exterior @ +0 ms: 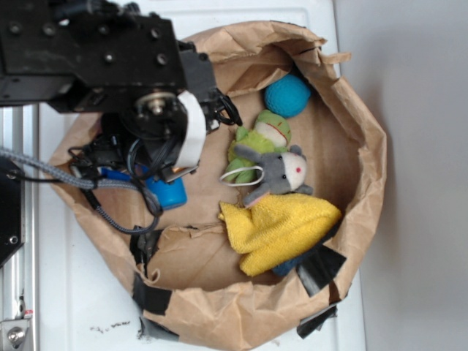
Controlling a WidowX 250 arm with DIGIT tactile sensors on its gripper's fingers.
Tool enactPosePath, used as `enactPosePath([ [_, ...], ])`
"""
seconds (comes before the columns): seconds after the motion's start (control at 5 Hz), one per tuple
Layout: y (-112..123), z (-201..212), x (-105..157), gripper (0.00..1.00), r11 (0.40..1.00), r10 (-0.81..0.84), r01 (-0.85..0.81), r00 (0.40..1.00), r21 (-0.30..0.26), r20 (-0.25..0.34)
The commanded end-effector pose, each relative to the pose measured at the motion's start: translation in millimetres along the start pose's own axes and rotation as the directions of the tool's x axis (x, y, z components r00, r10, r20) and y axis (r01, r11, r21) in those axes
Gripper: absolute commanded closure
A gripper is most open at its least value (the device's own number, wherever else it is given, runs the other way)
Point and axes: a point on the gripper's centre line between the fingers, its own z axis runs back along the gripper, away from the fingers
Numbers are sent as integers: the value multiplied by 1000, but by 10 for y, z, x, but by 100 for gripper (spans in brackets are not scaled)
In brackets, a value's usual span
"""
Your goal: Grab the blue bottle.
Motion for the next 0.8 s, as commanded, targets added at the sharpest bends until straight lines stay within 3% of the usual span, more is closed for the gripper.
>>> enactPosePath([
  [0.0,-52,-56,175,0,998,-6,5,1000,56,23],
  [0.2,-70,-267,333,0,987,5,-10,999,160,32],
  [0.6,-66,-443,407,0,989,-30,28,1000,143,9],
])
